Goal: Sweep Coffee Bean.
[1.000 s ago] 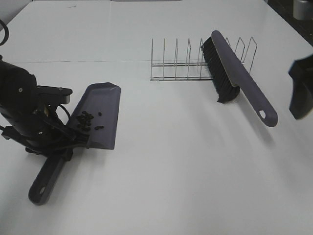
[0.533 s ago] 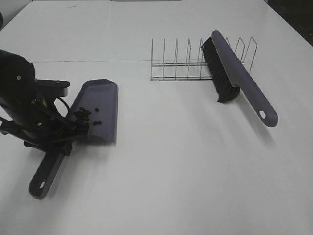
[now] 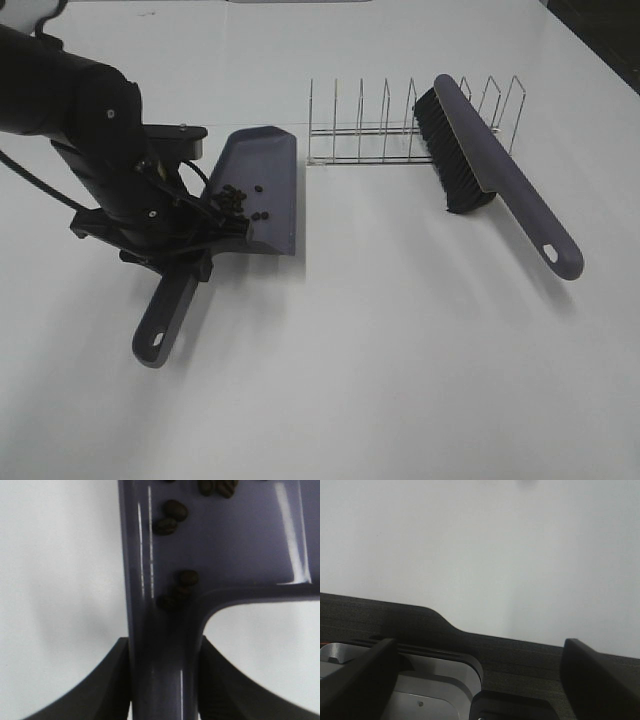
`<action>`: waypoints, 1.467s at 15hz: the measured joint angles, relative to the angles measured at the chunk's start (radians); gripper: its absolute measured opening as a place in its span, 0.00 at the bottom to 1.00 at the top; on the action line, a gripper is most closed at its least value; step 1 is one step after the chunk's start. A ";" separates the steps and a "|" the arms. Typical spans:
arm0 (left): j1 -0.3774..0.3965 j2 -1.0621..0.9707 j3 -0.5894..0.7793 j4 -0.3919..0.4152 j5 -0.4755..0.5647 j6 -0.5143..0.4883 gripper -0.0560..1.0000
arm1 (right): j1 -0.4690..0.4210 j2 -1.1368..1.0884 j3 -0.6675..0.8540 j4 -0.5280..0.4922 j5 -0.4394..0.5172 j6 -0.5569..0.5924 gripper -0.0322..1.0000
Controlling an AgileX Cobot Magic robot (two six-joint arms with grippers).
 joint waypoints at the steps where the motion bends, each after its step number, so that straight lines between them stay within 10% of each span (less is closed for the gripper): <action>1: -0.003 0.031 -0.009 0.000 0.010 -0.002 0.38 | 0.000 0.000 0.000 0.000 0.000 0.000 0.78; 8: -0.003 0.101 -0.014 -0.006 -0.010 -0.015 0.38 | 0.000 0.000 0.000 0.000 0.000 -0.003 0.78; 12: -0.003 0.101 -0.015 -0.021 0.021 -0.017 0.73 | 0.000 0.000 0.000 0.000 0.000 -0.009 0.78; 16: -0.003 0.039 -0.017 -0.014 0.091 -0.017 0.77 | 0.000 0.000 0.000 0.000 0.000 -0.010 0.78; 22: 0.151 -0.318 -0.063 0.091 0.415 -0.004 0.77 | 0.000 0.000 0.000 0.000 0.000 -0.028 0.78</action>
